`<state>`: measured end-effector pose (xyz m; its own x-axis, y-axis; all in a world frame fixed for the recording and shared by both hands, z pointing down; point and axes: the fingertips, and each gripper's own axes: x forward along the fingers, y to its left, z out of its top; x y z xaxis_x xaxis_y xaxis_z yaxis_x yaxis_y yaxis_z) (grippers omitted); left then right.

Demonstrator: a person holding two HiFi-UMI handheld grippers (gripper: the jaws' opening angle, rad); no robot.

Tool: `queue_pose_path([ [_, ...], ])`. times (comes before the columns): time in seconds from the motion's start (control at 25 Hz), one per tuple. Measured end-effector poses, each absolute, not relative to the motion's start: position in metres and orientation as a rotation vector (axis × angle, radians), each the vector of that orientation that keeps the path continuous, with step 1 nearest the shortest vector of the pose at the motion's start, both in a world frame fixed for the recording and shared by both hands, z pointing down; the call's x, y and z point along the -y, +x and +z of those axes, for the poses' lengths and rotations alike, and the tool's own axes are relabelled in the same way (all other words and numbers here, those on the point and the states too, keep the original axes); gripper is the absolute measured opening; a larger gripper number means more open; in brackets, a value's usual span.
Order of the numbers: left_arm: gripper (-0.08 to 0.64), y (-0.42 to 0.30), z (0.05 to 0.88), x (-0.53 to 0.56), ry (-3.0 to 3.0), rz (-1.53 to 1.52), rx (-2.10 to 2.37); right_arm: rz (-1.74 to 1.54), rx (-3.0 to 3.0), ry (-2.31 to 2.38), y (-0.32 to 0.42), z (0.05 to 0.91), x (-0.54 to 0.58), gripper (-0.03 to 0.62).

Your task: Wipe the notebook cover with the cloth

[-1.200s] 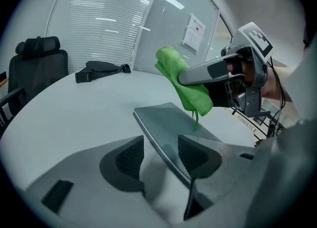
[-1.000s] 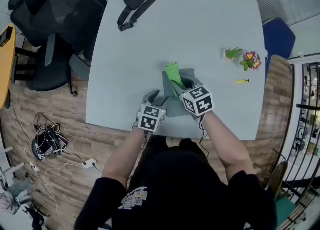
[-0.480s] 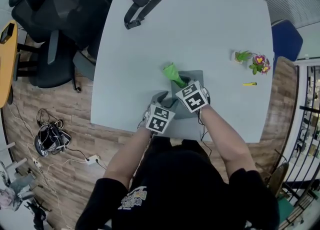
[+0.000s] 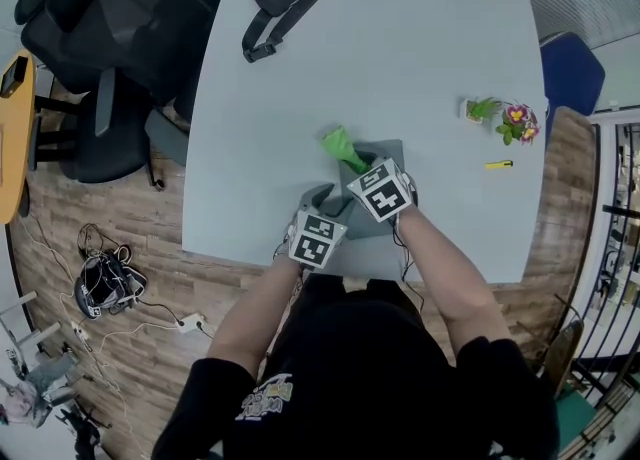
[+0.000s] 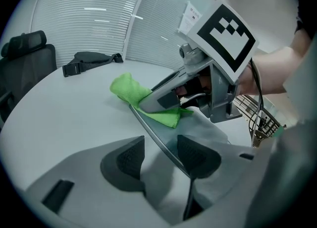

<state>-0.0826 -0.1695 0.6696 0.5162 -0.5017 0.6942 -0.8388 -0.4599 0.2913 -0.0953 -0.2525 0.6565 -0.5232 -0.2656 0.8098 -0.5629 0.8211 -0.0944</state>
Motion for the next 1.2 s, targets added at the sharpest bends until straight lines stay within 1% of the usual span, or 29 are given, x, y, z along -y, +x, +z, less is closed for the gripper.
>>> queue_pose_path([
  [0.2, 0.210, -0.082, 0.666, 0.170, 2.139, 0.703, 1.086, 0.512, 2.141, 0.674, -0.082, 0.656, 0.261, 0.114],
  [0.72, 0.210, -0.084, 0.666, 0.172, 2.148, 0.703, 1.097, 0.633, 2.079, 0.918, -0.010, 0.655, 0.288, 0.112],
  [1.2, 0.210, -0.084, 0.668, 0.171, 2.150, 0.706, 1.101, 0.726, 2.029, 1.064, 0.034, 0.656, 0.291, 0.112],
])
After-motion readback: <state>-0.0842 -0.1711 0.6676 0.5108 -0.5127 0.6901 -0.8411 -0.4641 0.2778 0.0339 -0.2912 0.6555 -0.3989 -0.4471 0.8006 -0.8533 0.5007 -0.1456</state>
